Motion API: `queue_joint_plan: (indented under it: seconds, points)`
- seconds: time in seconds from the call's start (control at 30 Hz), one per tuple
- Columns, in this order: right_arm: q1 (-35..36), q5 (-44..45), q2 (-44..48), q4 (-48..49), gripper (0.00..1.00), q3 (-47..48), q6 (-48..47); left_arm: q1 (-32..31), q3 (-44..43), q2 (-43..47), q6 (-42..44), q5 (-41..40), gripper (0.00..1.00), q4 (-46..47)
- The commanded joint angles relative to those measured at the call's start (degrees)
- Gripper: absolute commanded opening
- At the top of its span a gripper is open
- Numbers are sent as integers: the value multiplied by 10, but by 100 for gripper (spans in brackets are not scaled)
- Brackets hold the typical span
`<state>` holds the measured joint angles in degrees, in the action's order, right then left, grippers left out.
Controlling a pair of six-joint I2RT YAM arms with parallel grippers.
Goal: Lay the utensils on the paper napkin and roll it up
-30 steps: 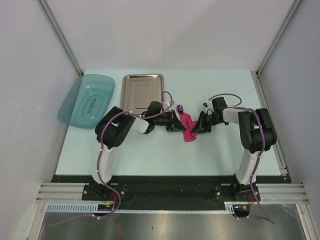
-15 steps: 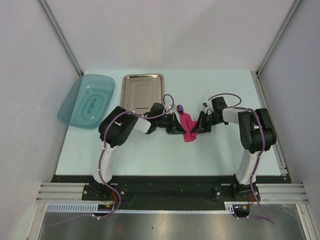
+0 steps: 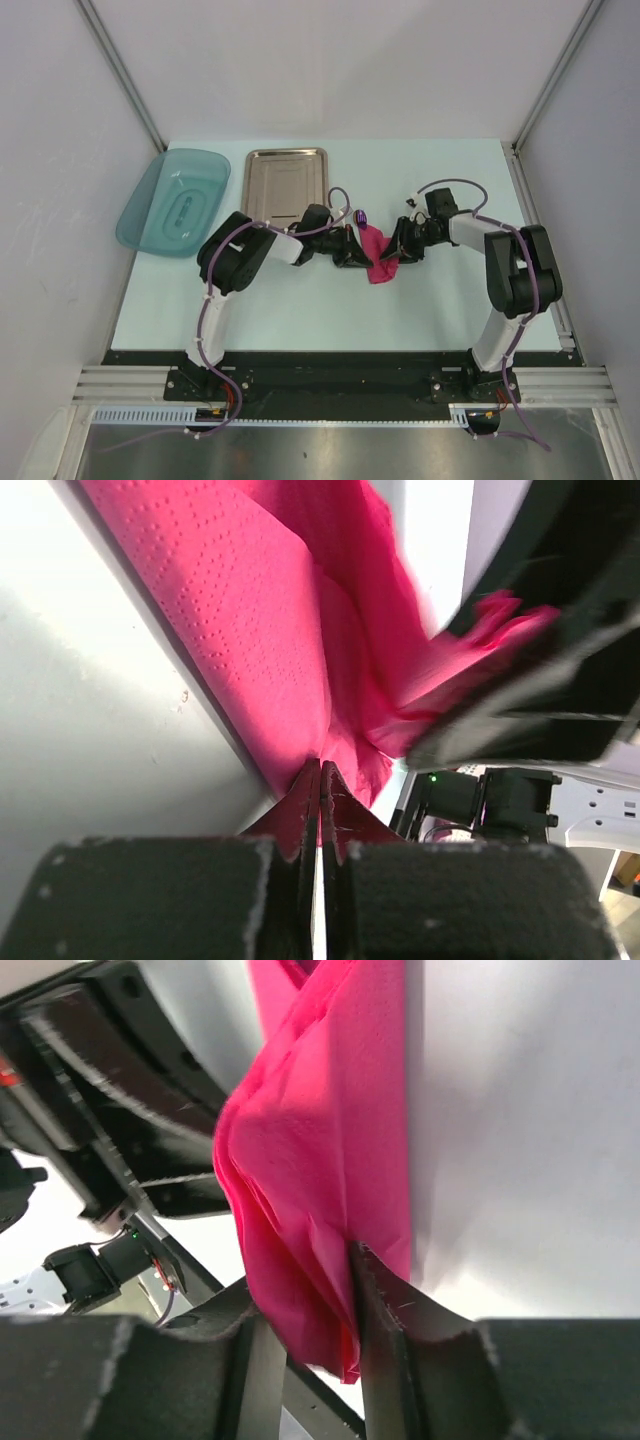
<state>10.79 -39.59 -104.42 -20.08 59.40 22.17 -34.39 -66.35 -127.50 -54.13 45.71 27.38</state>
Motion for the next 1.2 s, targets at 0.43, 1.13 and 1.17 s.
queue_joint_plan:
  seconds: [0.43,1.13,1.17]
  points:
    - [-12,-38,26,-8,1,16,14,-4,-22,-7,53,-31,0,-61]
    - [20,-60,-33,35,19,33,67,-6,-33,-4,71,-34,0,-81]
    - [14,-62,-29,31,22,34,66,-7,-33,-4,71,-34,0,-83]
